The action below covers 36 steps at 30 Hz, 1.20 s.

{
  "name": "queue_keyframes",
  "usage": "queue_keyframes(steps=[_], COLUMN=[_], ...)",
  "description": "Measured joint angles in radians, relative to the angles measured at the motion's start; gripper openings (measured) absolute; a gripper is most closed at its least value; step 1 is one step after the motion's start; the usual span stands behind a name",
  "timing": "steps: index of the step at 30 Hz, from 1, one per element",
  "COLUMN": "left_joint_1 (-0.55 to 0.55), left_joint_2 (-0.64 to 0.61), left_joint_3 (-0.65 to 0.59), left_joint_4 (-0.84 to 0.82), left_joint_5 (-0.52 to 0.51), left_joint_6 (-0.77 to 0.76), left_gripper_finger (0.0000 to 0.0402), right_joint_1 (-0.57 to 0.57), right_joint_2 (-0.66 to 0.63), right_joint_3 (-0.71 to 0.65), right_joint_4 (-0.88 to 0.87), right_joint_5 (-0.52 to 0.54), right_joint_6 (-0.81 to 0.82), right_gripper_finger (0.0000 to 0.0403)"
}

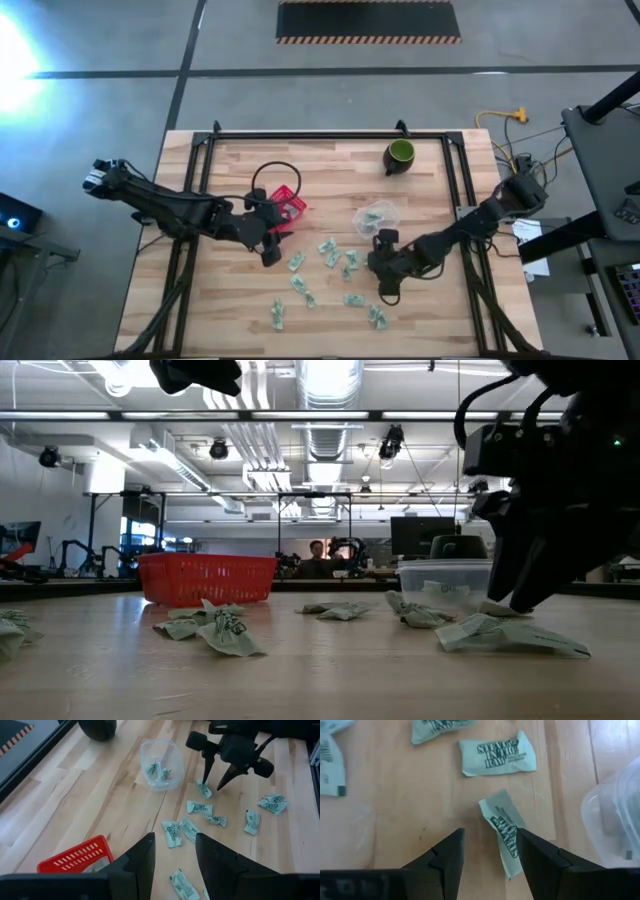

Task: Pick and place items into bin
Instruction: Put the stevia packet into the transparent bin

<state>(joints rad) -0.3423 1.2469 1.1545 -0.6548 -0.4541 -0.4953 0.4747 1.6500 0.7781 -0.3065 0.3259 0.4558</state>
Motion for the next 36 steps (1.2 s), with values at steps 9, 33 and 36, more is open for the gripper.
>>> queue_keyframes(steps=[9,33,36], left_joint_1=[0.0,-0.001,-0.001], left_joint_2=[0.0,0.0,0.0], left_joint_3=[0.0,0.0,0.0], left_joint_4=[0.018,0.019,0.019], left_joint_5=[0.0,0.0,0.0], left_joint_6=[0.0,0.001,0.001], left_gripper_finger=[0.0125,0.0125,0.0125], right_joint_1=[-0.034,-0.059,-0.058], right_joint_2=[0.016,0.021,0.021], right_joint_3=[0.0,0.015,0.024], right_joint_4=[0.002,-0.008,-0.008], right_joint_5=[-0.014,-0.097,-0.102], right_joint_6=[0.047,0.069,0.069], right_gripper_finger=[0.0169,0.0018,0.001])
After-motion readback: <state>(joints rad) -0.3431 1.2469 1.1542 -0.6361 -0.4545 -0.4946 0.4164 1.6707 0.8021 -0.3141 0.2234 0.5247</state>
